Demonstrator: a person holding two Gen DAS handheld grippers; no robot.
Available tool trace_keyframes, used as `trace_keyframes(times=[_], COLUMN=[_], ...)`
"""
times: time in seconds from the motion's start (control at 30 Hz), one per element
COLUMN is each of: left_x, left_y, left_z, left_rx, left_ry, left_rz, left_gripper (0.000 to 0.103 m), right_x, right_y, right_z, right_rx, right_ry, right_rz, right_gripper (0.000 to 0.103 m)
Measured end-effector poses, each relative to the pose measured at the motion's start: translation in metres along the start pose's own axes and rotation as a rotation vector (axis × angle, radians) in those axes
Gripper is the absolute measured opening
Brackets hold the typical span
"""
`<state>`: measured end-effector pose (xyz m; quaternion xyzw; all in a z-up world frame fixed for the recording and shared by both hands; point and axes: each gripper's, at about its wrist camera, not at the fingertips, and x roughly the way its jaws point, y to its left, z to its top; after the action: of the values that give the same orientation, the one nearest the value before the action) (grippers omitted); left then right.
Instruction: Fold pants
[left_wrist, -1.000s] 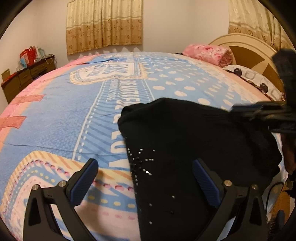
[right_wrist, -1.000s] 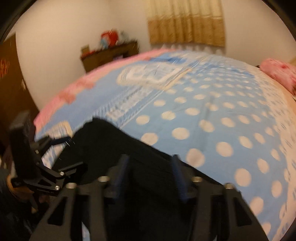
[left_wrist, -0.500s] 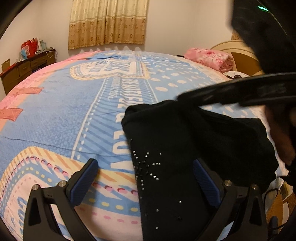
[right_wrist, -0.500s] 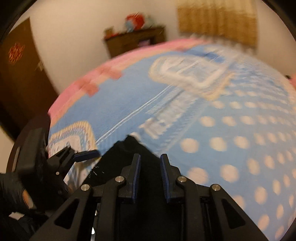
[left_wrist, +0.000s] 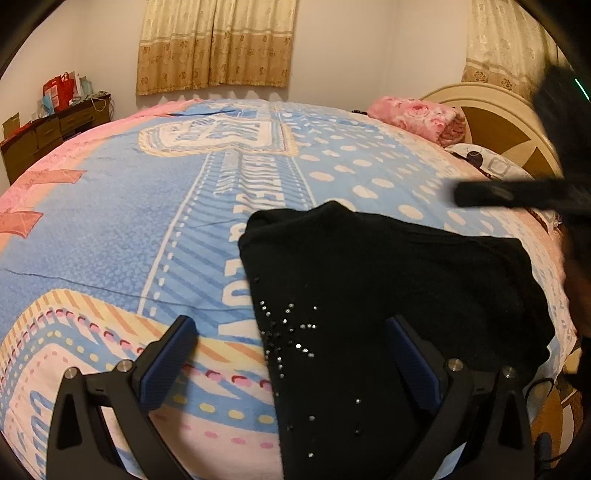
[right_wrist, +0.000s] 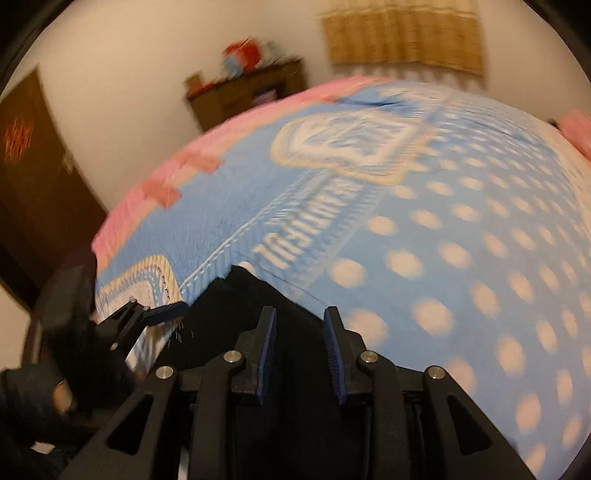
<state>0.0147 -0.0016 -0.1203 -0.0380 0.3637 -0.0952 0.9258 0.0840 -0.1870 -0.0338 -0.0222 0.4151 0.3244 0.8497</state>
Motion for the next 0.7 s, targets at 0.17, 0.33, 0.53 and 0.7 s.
trace_keyframes(times=[0.17, 0.33, 0.53, 0.7], left_x=[0.005, 0.008, 0.002, -0.005], left_y=[-0.002, -0.002, -0.023, -0.027], left_z=[0.005, 0.008, 0.010, 0.011], left_rx=[0.007, -0.006, 0.070, 0.093], left_ry=[0.038, 0.055, 0.028, 0.015], left_rz=[-0.008, -0.036, -0.099, -0.101], left_gripper=[0.103, 0.102, 0.048, 0.026], right_x=[-0.070, -0.093, -0.079, -0.060], right_y=[-0.067, -0.121, -0.115, -0.077], right_z=[-0.078, -0.148, -0.163, -0.153], right_rx=[0.216, 0.486, 0.505, 0.363], right_ry=[-0.124, -0.168, -0.240, -0.191], right_rz=[-0.132, -0.075, 0.005, -0.014], right_gripper=[0.057, 0.058, 0.074, 0.045])
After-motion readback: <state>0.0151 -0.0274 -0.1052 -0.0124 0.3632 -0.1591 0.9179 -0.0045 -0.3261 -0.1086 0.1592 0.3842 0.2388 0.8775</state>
